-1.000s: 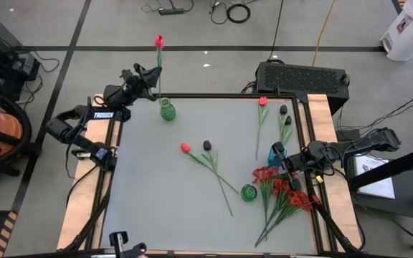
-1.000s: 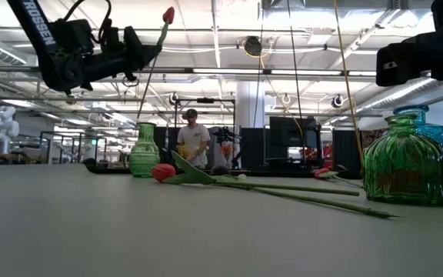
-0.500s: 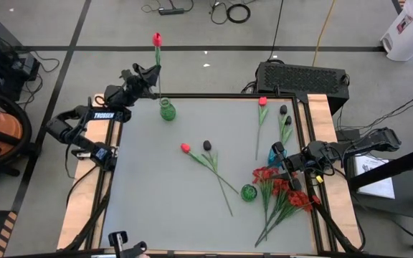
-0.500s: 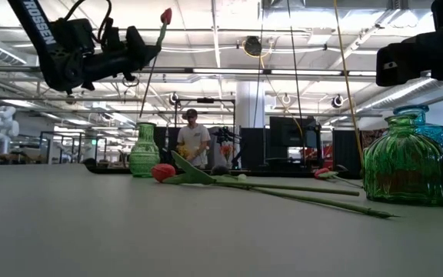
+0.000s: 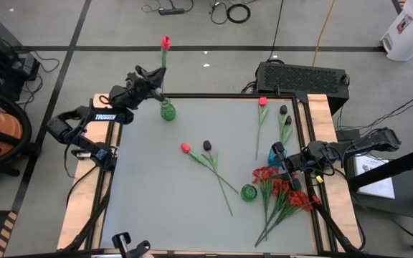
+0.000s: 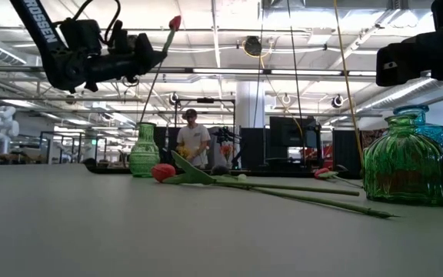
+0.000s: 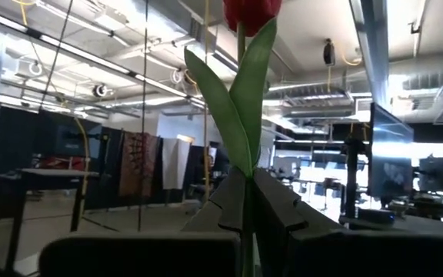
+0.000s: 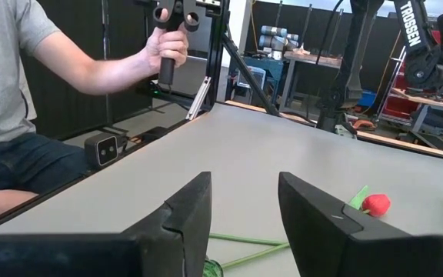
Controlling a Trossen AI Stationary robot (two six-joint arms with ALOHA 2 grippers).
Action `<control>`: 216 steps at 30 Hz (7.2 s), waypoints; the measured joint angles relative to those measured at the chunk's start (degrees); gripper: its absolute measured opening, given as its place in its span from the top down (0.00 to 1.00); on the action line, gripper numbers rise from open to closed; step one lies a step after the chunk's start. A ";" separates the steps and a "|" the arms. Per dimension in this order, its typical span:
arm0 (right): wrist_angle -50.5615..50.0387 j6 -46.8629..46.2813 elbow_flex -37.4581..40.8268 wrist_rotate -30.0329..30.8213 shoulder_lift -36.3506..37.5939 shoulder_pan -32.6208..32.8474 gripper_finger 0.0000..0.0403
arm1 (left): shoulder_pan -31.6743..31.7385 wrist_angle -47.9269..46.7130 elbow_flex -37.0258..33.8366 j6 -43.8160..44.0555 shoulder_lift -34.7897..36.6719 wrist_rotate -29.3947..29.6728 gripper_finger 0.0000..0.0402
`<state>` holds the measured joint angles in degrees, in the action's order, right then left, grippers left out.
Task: Sort flowers into vase by color
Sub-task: Put the bottom pink flower into the top green vase, then put the top pink flower into the top green vase
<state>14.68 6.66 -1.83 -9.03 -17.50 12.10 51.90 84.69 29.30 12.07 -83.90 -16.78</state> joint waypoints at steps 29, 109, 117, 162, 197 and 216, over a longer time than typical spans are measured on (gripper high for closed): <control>0.01 -0.01 0.00 0.00 0.01 0.00 0.64 | -3.13 -5.30 4.85 -2.37 -5.84 0.56 0.97; 0.02 0.00 0.00 0.01 0.02 0.00 0.64 | -2.97 -99.67 4.79 -19.99 39.23 7.91 0.64; 0.00 -0.02 0.00 0.01 0.00 0.00 0.64 | -2.97 -111.87 4.79 -17.68 46.10 7.03 0.64; 0.53 0.00 0.00 0.18 0.00 0.00 0.64 | -52.97 -96.98 -2.64 6.93 38.05 8.90 0.64; 0.71 -32.98 -7.00 17.64 0.04 -0.02 0.64 | -54.45 -92.05 -2.67 6.52 32.02 13.22 0.64; -37.11 -44.17 -35.02 33.39 -17.47 -1.49 0.64 | -54.45 -92.03 -2.67 3.53 32.02 13.22 0.64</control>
<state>-22.43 -37.52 -36.85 24.36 -34.97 10.61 -2.55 -7.33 26.63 15.60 -51.88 -3.55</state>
